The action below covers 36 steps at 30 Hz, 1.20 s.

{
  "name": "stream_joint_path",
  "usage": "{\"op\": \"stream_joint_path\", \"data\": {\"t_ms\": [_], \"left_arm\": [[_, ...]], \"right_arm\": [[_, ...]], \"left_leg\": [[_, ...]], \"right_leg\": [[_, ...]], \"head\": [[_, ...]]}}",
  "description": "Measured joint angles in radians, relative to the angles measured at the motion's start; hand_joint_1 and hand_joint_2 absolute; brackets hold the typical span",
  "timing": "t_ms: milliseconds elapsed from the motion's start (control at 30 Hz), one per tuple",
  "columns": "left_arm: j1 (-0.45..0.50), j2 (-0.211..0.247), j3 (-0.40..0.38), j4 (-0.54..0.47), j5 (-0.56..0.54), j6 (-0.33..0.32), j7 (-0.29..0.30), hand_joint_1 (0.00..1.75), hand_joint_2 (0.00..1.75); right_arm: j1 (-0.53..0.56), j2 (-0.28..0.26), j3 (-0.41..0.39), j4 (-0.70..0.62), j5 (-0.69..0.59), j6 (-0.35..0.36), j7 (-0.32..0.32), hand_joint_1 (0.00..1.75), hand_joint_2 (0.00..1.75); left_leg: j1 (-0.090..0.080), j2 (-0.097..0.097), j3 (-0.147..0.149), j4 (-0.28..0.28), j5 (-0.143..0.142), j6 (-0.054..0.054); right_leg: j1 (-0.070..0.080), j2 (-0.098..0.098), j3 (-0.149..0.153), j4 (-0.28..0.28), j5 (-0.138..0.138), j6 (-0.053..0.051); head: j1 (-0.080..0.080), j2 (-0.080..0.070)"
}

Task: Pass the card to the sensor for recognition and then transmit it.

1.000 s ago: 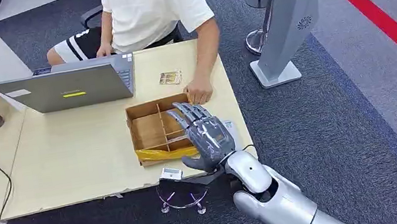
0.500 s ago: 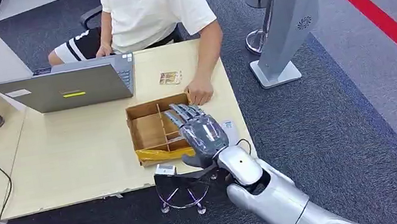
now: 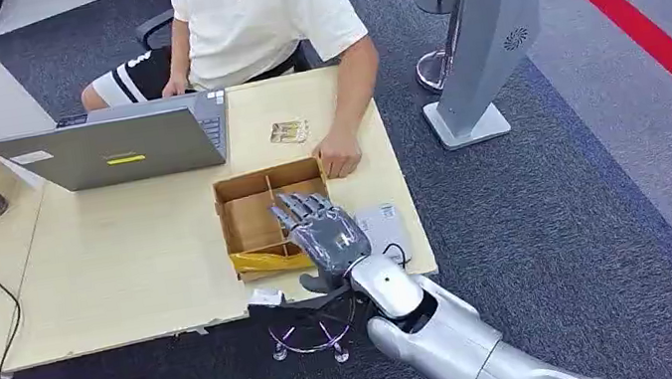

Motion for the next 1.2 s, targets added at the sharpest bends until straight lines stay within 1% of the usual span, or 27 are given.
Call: {"op": "stream_joint_path", "data": {"t_ms": [67,133,200,233,300,367,400,567,667,700,733,800,933,1067,1200], "left_arm": [[0.000,0.000,0.000,0.000,-0.003,0.000,-0.002,0.00,1.75],[0.000,0.000,-0.001,0.000,-0.006,0.002,-0.002,0.00,1.75],[-0.001,-0.001,-0.006,0.000,-0.013,0.006,-0.003,0.00,1.75],[-0.001,-0.001,-0.008,0.000,-0.014,0.007,-0.004,0.00,1.75],[-0.001,-0.002,-0.010,0.000,-0.015,0.009,-0.005,0.00,1.75],[-0.001,-0.002,-0.014,0.000,-0.016,0.010,-0.005,0.00,1.75],[-0.001,-0.003,-0.016,0.000,-0.016,0.011,-0.005,0.00,1.75],[-0.002,-0.003,-0.019,0.000,-0.016,0.013,-0.005,0.00,1.75],[-0.002,-0.003,-0.025,0.000,-0.016,0.013,-0.005,0.00,1.75],[-0.002,-0.003,-0.025,0.000,-0.016,0.013,-0.005,0.00,1.75],[-0.002,-0.003,-0.026,0.000,-0.016,0.013,-0.005,0.00,1.75],[-0.003,-0.003,-0.027,0.000,-0.016,0.013,-0.005,0.00,1.75],[-0.003,-0.003,-0.032,0.000,-0.014,0.013,-0.005,0.00,1.75],[-0.003,-0.005,-0.034,0.000,-0.010,0.010,-0.005,0.00,1.75],[-0.003,-0.007,-0.034,0.000,0.002,0.008,-0.002,0.00,1.75]], "right_arm": [[-0.004,0.005,0.002,0.012,0.000,-0.001,0.000,0.02,1.75],[-0.013,0.011,0.005,0.034,0.000,-0.005,0.000,0.07,1.75],[-0.024,0.018,0.008,0.065,-0.004,-0.020,-0.002,0.12,1.75],[-0.029,0.023,0.010,0.080,-0.006,-0.030,-0.004,0.12,1.75],[-0.040,0.032,0.011,0.115,-0.008,-0.055,-0.008,0.24,1.75],[-0.049,0.041,0.011,0.150,-0.009,-0.069,-0.008,0.31,1.75],[-0.053,0.045,0.011,0.162,-0.009,-0.074,-0.008,0.28,1.75],[-0.078,0.061,0.010,0.227,-0.019,-0.109,-0.001,0.28,1.75],[-0.086,0.064,0.009,0.256,-0.023,-0.117,0.000,0.28,1.75],[-0.088,0.065,0.009,0.261,-0.023,-0.117,0.000,0.33,1.75],[-0.090,0.066,0.008,0.268,-0.023,-0.117,0.000,0.35,1.75],[-0.092,0.069,0.008,0.283,-0.023,-0.118,0.000,0.52,1.75],[-0.096,0.072,0.007,0.304,-0.021,-0.127,0.002,0.59,1.75],[-0.101,0.075,-0.001,0.328,-0.019,-0.137,0.002,0.79,1.75],[-0.102,0.081,-0.006,0.344,-0.018,-0.142,0.003,0.87,1.75]], "left_leg": [[0.000,0.000,0.000,0.000,0.000,0.000],[0.000,0.000,0.000,0.000,0.000,0.000],[0.000,0.000,0.000,0.000,0.000,0.000],[0.000,0.000,0.000,0.000,0.000,0.000],[0.000,0.000,0.000,0.000,0.000,0.000],[0.000,0.000,0.000,0.000,0.000,0.000],[0.000,0.000,0.000,0.000,0.000,0.000],[0.000,0.000,0.000,0.000,0.000,0.000],[0.000,0.000,0.000,0.000,0.000,0.000],[0.000,0.000,0.000,0.000,0.000,0.000],[0.000,0.000,0.000,0.000,0.000,0.000],[0.000,0.000,0.000,0.000,0.000,0.000],[0.000,0.000,0.000,0.000,0.000,0.000],[0.000,0.000,0.000,0.000,0.000,0.000],[0.000,0.000,0.000,0.000,0.000,0.000]], "right_leg": [[0.000,0.000,0.000,0.000,0.000,0.000],[0.000,0.000,0.000,0.000,0.000,0.000],[0.000,0.000,0.000,0.000,0.000,0.000],[0.000,0.000,0.000,0.000,0.000,0.000],[0.000,0.000,0.000,0.000,0.000,0.000],[0.000,0.000,0.000,0.000,0.000,0.000],[0.000,0.000,0.000,0.000,0.000,0.000],[0.000,0.000,0.000,0.000,0.000,0.000],[0.000,0.000,0.000,0.000,0.000,0.000],[0.000,0.000,0.000,0.000,0.000,0.000],[0.000,0.000,0.000,0.000,0.000,0.000],[0.000,0.000,0.000,0.000,0.000,0.000],[0.000,0.000,0.000,0.000,0.000,0.000],[0.000,0.000,0.000,0.000,0.000,0.000],[0.000,0.000,0.000,0.000,0.000,0.000]], "head": [[0.000,0.000],[0.000,0.000],[0.000,0.000],[0.000,0.000],[0.000,0.000],[0.000,0.000],[0.000,0.000],[0.000,0.000],[0.000,0.000],[0.000,0.000],[0.000,0.000],[0.000,0.000],[0.000,0.000],[0.000,0.000],[0.000,0.000]]}}
